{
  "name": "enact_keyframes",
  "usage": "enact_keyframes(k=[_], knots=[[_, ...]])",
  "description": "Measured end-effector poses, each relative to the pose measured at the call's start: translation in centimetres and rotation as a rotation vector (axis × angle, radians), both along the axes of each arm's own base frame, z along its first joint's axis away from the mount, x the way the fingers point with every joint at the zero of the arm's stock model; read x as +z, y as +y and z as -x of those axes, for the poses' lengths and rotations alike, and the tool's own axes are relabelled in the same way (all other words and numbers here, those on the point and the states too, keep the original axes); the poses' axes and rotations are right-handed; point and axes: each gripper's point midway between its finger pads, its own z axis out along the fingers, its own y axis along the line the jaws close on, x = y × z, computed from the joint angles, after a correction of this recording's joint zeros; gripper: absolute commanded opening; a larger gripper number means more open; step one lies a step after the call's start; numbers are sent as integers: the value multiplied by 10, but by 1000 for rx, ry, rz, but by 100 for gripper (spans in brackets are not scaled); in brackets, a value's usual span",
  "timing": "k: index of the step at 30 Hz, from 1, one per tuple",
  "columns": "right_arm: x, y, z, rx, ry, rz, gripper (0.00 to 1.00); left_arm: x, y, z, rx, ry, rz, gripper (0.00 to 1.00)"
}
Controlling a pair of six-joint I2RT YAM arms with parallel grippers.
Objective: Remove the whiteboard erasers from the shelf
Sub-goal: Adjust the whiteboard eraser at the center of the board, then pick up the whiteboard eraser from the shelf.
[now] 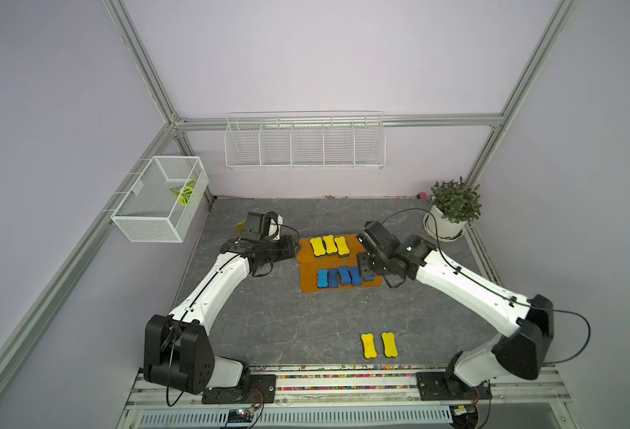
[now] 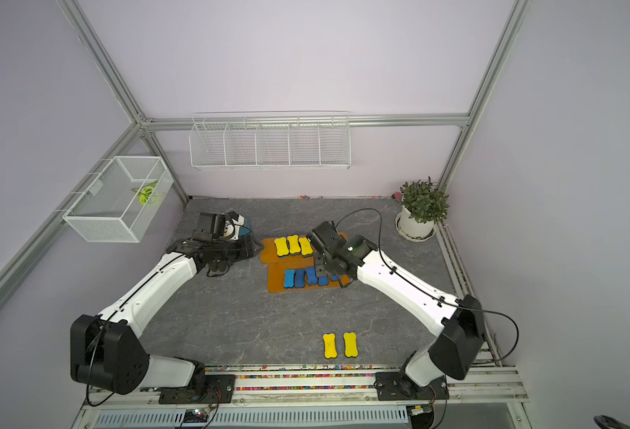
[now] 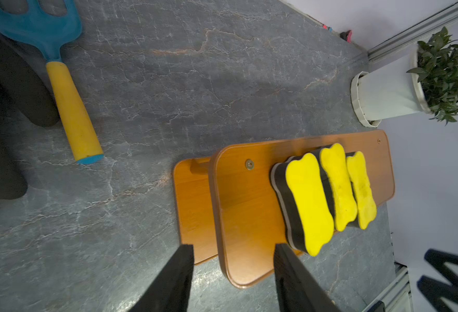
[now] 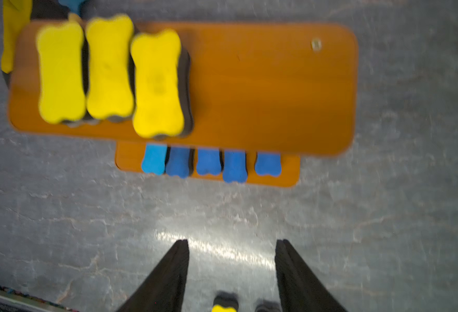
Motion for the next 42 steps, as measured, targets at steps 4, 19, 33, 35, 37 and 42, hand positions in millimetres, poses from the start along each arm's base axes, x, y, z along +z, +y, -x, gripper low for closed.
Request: enact_keyframes(k=[4,19,33,35,37,42], knots=[[3,18,-38,62,-26,20,58,-4,0,0,-5,12,-6,55],[-12,52,-76,198,-14,28,61,-12,-1,0,-5,34,-14,55],[-19,54,-76,213,2,33,61,-13,0,-1,-2,33,-16,55],[-19,53,-76,210,1,34,60,-13,0,-1,-2,33,-16,55],[-20,51,-77,206,2,35,60,-13,0,-1,-2,33,-16,55],[-24,44,-80,198,8,48,59,-13,0,-1,-2,33,-16,55]])
